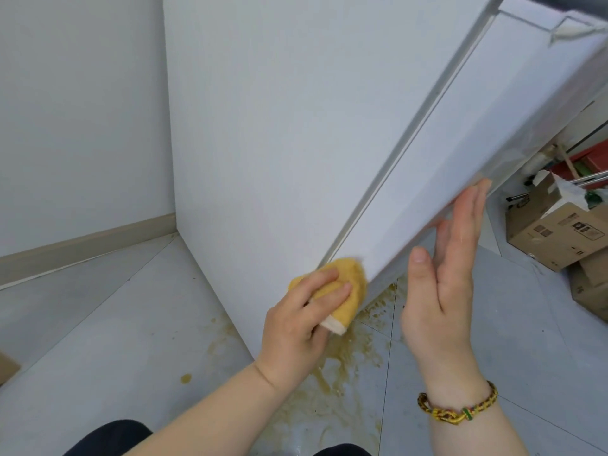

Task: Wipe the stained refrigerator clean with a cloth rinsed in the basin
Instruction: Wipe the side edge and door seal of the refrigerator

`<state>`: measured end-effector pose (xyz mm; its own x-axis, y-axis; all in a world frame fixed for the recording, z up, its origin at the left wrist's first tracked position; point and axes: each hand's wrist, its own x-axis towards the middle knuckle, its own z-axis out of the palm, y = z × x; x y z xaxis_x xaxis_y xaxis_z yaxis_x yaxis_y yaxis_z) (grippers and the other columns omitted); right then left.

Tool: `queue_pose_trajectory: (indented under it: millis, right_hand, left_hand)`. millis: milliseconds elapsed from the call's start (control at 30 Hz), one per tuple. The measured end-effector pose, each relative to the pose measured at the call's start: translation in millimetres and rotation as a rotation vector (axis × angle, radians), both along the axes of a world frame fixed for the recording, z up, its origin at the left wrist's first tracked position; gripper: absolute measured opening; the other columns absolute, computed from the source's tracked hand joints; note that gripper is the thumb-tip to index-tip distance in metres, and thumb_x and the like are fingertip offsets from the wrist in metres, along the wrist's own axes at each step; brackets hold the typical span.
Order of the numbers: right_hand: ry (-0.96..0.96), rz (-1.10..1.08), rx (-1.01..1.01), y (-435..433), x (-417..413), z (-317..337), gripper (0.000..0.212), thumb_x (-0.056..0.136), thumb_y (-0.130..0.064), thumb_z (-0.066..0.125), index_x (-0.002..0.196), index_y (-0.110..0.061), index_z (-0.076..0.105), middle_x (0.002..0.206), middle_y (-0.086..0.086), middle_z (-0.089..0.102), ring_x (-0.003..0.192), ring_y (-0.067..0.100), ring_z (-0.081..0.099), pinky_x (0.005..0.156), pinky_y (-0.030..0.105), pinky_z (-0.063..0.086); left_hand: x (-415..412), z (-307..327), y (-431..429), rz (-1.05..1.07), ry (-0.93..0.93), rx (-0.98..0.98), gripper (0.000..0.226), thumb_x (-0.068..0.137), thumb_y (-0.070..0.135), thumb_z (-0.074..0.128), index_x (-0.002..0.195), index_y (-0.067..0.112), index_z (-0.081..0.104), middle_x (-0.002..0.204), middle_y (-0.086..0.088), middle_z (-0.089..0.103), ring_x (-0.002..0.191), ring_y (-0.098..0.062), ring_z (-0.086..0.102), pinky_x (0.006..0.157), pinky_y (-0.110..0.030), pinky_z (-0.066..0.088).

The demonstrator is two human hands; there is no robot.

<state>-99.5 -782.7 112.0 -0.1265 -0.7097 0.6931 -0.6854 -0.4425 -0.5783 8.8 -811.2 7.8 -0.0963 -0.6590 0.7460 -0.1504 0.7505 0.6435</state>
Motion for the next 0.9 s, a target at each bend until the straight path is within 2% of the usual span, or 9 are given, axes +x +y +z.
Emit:
queue_pose_trajectory:
  millis: [133,233,333,400,500,600,733,800,900]
  right_hand:
    - [-0.001,0.008,0.020,-1,-4,5,0.054,0.093,-0.014,0.030,0.139,-0.024,0.003,0.144,-0.021,-0.003,0.139,-0.001,-0.003,0.118,0.026,0.006]
    - [-0.027,-0.049,-0.024,-1,2,-2,0.059,0.093,-0.014,0.033,0.142,-0.021,0.002,0.147,-0.016,0.002,0.141,0.006,0.003,0.118,0.033,0.009]
    - [-0.171,-0.188,-0.066,6,10,-33,0.064,0.090,-0.018,0.039,0.141,-0.017,0.001,0.148,-0.016,0.007,0.140,0.003,0.013,0.116,0.024,0.016]
    - [-0.257,-0.265,0.027,10,16,-60,0.071,0.086,-0.030,0.044,0.140,-0.031,-0.001,0.148,-0.018,0.006,0.141,0.003,0.012,0.117,0.029,0.015]
    - [-0.293,-0.305,0.177,10,29,-85,0.071,0.079,-0.045,0.046,0.129,-0.061,-0.002,0.146,-0.025,-0.001,0.143,0.010,0.005,0.118,0.037,0.011]
    - [-0.260,-0.293,0.156,2,31,-101,0.070,0.080,-0.040,0.045,0.129,-0.054,-0.004,0.143,-0.028,-0.005,0.143,0.008,0.002,0.117,0.028,0.008]
    - [-0.246,-0.237,0.139,-3,20,-117,0.076,0.083,-0.036,0.048,0.139,-0.044,-0.002,0.144,-0.025,-0.005,0.144,0.012,0.001,0.118,0.031,0.009]
    - [-0.191,-0.235,0.127,-4,17,-122,0.073,0.085,-0.044,0.051,0.136,-0.040,-0.002,0.144,-0.024,-0.007,0.142,0.012,0.000,0.116,0.023,0.007]
    - [-0.162,-0.239,0.070,-5,15,-127,0.068,0.088,-0.052,0.043,0.137,-0.033,-0.001,0.146,-0.018,-0.005,0.142,0.017,0.001,0.117,0.028,0.009]
  left_hand:
    - [13,-41,12,-0.076,-0.118,0.381,0.045,0.077,0.010,0.052,0.108,0.042,0.057,0.106,0.019,0.058,0.103,-0.004,0.052,0.086,0.001,0.036]
    - [20,-38,3,-0.173,-0.070,0.700,0.047,0.078,-0.013,0.053,0.104,0.024,0.067,0.096,0.021,0.057,0.090,-0.002,0.058,0.081,0.004,0.034]
    - [22,-26,-8,-0.144,0.105,0.850,0.046,0.081,-0.012,0.054,0.103,0.028,0.059,0.089,0.017,0.060,0.081,0.012,0.056,0.072,0.003,0.037]
    - [21,-21,-11,-0.139,0.215,0.890,0.041,0.084,-0.009,0.053,0.103,0.027,0.058,0.086,0.020,0.059,0.070,0.021,0.054,0.067,0.003,0.039]
    - [20,-23,-15,-0.179,0.270,0.920,0.039,0.084,-0.008,0.053,0.104,0.025,0.058,0.088,0.016,0.060,0.073,0.014,0.057,0.068,0.000,0.041]
    - [17,-45,-14,-0.173,0.247,0.981,0.039,0.084,-0.009,0.054,0.102,0.026,0.058,0.096,0.004,0.062,0.085,-0.003,0.056,0.074,-0.003,0.043]
    - [9,-75,4,-0.192,0.210,1.090,0.044,0.082,-0.011,0.054,0.107,0.025,0.057,0.098,-0.001,0.061,0.097,-0.018,0.056,0.075,-0.005,0.040]
    - [6,-71,10,-0.178,0.244,1.071,0.043,0.083,-0.010,0.054,0.102,0.027,0.059,0.093,0.006,0.061,0.092,-0.013,0.058,0.074,-0.004,0.041]
    - [7,-39,8,-0.281,0.306,0.892,0.045,0.082,-0.011,0.054,0.091,0.032,0.061,0.098,0.017,0.061,0.086,0.007,0.059,0.076,-0.005,0.044]
